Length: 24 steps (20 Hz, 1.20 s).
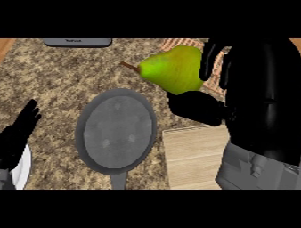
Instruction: Pick the pear from the tray and place it in the tiered shelf
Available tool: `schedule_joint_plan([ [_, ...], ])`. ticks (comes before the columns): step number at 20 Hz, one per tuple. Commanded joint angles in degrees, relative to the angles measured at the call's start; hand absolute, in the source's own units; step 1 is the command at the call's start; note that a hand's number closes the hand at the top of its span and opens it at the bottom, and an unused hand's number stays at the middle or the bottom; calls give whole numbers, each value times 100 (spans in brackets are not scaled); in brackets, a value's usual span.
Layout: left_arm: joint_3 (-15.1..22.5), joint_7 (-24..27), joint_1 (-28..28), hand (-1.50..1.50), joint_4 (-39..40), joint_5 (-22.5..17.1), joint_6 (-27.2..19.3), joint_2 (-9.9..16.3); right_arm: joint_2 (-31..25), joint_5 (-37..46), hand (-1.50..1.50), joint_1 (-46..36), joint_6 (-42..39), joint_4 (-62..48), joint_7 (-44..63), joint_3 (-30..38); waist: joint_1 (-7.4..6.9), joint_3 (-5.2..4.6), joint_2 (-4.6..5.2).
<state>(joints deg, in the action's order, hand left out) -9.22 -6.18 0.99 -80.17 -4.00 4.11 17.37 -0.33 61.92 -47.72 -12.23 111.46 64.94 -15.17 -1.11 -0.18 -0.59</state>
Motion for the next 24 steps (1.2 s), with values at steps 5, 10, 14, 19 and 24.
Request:
schedule_joint_plan([
  [5, -6, 121, -164, 0, -45, 24, -46, -111, 30, 520, 150, -1399, -1348, -730, 1032, 488, 106, 3, 6],
  [10, -90, 217, -159, 0, 45, -9, 58, -12, -91, 550, 150, -2153, -1670, -1532, 682, 1201, 89, 4, 21],
  [14, -100, 188, -113, 0, -51, -17, -13, -83, -213, 652, 150, -2432, -1528, -2113, 333, 1626, 66, 10, 44],
  [19, -130, 87, -295, 0, -173, -15, 73, 2, -466, 944, 150, -2472, -1678, -2380, 30, 1811, 66, 14, 38],
  [24, -41, 206, -62, 0, 67, 37, 123, -113, -646, 1039, 150, -2246, -1279, -2776, -481, 2077, 99, 14, 59],
])
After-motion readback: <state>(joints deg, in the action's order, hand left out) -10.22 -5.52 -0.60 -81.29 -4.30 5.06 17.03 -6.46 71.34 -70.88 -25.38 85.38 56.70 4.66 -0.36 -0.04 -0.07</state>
